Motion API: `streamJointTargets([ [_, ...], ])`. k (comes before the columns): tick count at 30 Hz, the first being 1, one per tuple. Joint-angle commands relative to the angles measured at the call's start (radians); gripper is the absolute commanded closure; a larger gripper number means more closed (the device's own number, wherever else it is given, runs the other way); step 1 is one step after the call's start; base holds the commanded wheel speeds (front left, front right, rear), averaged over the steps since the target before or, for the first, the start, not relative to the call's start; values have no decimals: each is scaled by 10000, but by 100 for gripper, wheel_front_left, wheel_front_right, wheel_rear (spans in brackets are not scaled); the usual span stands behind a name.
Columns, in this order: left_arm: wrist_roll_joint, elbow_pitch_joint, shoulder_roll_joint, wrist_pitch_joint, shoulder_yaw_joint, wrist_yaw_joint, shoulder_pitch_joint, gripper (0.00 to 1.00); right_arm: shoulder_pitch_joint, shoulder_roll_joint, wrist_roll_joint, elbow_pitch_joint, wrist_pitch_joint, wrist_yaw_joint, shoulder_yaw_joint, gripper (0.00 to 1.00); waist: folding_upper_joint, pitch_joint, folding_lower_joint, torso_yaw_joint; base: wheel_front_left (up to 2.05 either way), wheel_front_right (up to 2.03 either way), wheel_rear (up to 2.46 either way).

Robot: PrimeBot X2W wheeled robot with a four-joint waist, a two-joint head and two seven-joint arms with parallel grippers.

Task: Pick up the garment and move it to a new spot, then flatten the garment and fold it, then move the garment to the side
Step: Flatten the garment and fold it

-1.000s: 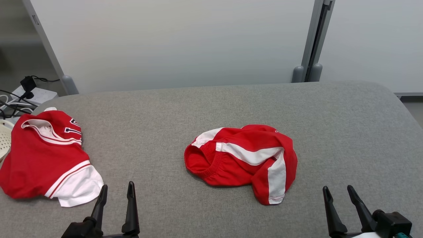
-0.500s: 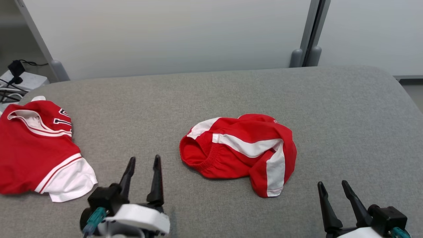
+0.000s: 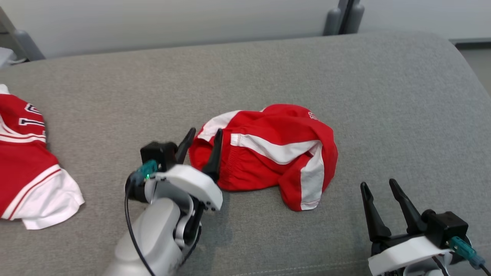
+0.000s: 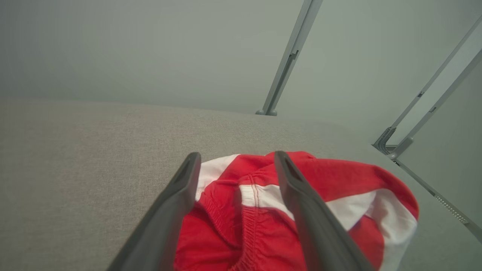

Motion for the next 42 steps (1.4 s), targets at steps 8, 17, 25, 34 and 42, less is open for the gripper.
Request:
streamJointTargets([
  [8,-909,1950,95,995,-906,93,-2254,0,-841,-103,88,-307,-134,14,402,0,0,1007,0,-882,0,0,0],
  [17,-1416,3124,95,1648,-1764,531,-3017,9,-1072,-33,86,-317,-134,14,317,0,0,1327,0,-1148,0,0,0],
  [25,-1836,3264,95,1442,-2215,498,-3167,94,-1088,25,63,-303,-134,14,221,0,0,1289,0,-1098,0,0,0],
  [34,-2404,2820,95,831,-2557,376,-3012,100,-915,31,757,148,-134,14,515,0,0,927,0,-638,0,0,0],
  [42,-2687,1904,662,950,-2472,111,-2359,100,-939,-236,4019,1386,-134,14,1950,0,0,535,0,154,0,0,0],
])
